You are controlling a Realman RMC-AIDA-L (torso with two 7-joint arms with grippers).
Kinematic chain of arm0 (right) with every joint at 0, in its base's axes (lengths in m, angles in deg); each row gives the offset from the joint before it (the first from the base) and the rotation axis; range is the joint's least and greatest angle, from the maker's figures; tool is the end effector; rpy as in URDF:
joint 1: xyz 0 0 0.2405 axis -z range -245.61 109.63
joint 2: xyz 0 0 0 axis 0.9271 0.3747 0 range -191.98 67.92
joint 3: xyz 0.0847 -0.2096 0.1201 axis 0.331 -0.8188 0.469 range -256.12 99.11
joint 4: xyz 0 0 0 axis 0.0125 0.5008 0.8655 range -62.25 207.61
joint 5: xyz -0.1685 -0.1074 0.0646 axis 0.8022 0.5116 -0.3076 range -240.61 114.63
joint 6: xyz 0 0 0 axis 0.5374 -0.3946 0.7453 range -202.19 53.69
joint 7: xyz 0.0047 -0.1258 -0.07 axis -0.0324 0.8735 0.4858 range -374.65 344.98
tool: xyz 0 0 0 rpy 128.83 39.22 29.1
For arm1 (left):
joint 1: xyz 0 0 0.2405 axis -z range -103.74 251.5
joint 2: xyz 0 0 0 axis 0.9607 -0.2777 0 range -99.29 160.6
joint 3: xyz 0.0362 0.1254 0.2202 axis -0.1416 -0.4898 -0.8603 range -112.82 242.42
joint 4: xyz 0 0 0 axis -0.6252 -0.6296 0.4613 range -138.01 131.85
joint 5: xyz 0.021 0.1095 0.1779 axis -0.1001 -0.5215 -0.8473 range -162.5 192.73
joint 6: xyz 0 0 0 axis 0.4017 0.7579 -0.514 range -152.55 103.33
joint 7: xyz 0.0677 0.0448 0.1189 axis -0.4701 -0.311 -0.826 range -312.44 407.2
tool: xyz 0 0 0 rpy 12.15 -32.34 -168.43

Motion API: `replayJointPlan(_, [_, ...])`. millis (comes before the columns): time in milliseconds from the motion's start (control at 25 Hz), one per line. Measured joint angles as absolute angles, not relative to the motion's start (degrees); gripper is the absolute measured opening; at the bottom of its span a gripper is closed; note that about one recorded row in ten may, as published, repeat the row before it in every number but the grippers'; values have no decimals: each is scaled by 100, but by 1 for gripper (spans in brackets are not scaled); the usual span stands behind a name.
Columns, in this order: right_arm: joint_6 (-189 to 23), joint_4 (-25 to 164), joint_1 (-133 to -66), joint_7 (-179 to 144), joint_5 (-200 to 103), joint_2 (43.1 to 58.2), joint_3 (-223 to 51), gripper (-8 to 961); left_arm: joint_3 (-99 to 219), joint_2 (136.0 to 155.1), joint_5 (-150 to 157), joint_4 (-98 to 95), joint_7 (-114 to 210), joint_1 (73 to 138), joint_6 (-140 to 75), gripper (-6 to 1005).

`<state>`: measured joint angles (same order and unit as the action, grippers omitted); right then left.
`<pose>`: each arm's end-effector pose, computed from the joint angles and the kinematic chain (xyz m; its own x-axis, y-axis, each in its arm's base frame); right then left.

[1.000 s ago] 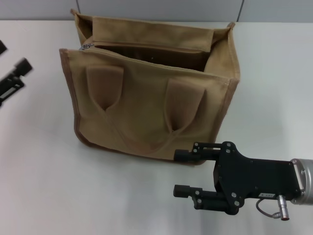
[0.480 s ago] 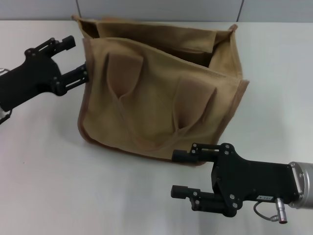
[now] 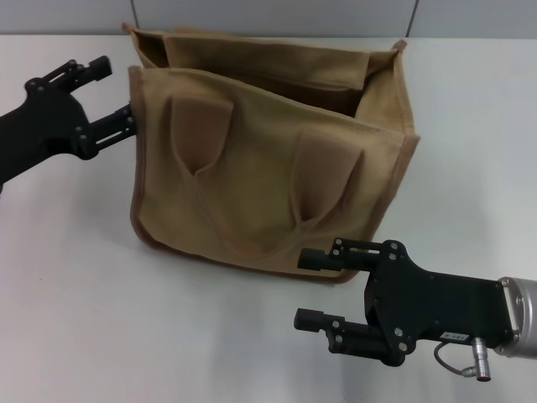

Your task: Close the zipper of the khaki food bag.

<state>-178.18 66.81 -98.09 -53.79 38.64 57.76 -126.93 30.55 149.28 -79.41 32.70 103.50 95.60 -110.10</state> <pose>0.2366 0.2335 -0.0694 0.6284 -0.0875 -0.7729 -0.1288 -0.9916 0.0075 -0.3000 0.3197 0.0453 0.7666 -0.0001 0.6422 0.4416 -0.7260 -0.5272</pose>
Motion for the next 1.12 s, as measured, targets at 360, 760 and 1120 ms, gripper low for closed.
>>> replayJointPlan(360, [-17773, 6679, -9814, -5307, 3812, 5776, -12693, 606, 3080, 14944, -7906, 3243, 10329, 9567, -10818, 734])
replayJointPlan(760, [-17768, 6679, -9812, -5306, 3811, 5776, -12693, 606, 3035, 14953, -7357, 3093, 10407, 9729, -10884, 728])
replayJointPlan(1120, [-17721, 6688, -9776, -5306, 3812, 5776, -12693, 606, 2841, 14903, -7808, 3591, 10547, 9416, -11043, 723])
